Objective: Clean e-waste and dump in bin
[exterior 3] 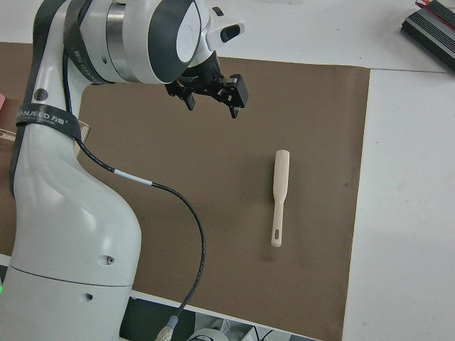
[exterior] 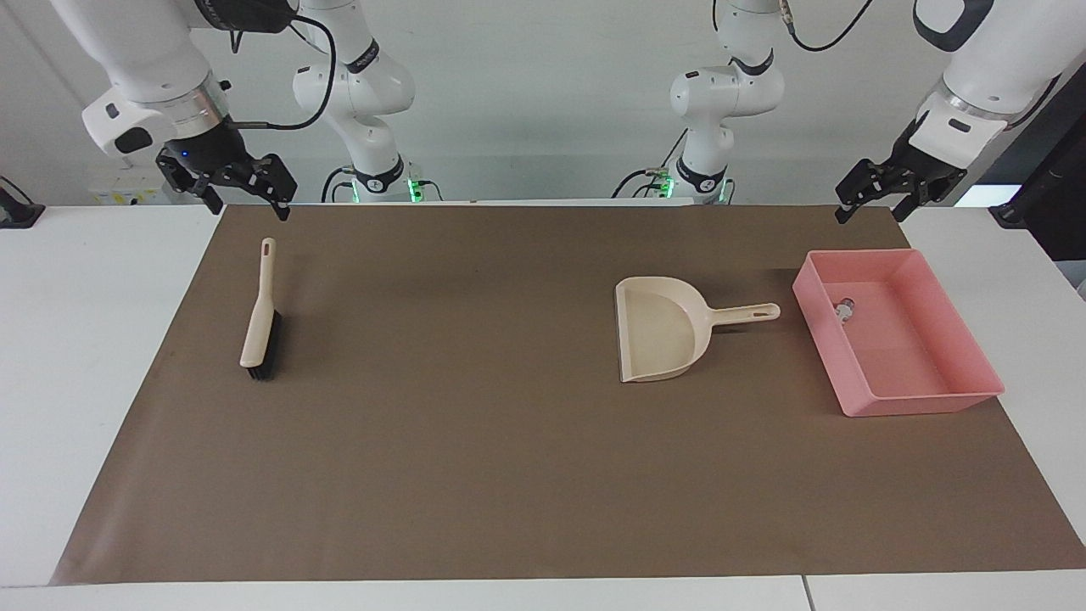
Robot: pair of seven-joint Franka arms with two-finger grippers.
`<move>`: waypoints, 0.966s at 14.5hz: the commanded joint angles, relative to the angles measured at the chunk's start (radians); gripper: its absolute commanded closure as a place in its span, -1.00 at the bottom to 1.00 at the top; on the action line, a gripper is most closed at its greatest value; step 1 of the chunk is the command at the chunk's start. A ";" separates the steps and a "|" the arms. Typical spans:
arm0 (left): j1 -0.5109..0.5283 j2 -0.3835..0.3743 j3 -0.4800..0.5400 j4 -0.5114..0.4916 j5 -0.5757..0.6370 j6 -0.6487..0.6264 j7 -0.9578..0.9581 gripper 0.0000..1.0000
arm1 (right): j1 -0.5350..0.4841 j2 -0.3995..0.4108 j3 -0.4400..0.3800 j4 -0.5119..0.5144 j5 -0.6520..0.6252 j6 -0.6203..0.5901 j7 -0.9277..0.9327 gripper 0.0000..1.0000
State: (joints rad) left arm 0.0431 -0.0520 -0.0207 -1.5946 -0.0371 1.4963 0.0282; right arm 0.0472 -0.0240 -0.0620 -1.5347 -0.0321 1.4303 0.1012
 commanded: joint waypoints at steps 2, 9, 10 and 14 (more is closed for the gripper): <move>0.040 0.014 -0.012 0.025 0.020 -0.016 0.007 -0.97 | -0.009 0.003 0.002 -0.001 -0.008 0.004 -0.011 -1.00; 0.026 0.004 -0.015 0.002 0.017 -0.007 0.009 -0.97 | -0.007 0.001 0.002 -0.001 -0.002 0.004 -0.009 -1.00; 0.024 0.003 -0.015 -0.005 0.017 -0.004 0.012 -0.97 | -0.007 0.001 0.002 -0.001 -0.002 0.004 -0.009 -1.00; 0.024 0.001 -0.019 -0.010 0.022 -0.004 0.013 -0.97 | -0.007 0.001 0.002 -0.001 -0.002 0.004 -0.011 -1.00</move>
State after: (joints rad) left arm 0.0677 -0.0492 -0.0332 -1.6004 -0.0292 1.4970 0.0335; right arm 0.0463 -0.0237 -0.0624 -1.5348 -0.0321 1.4303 0.1012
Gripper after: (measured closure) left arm 0.013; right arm 0.000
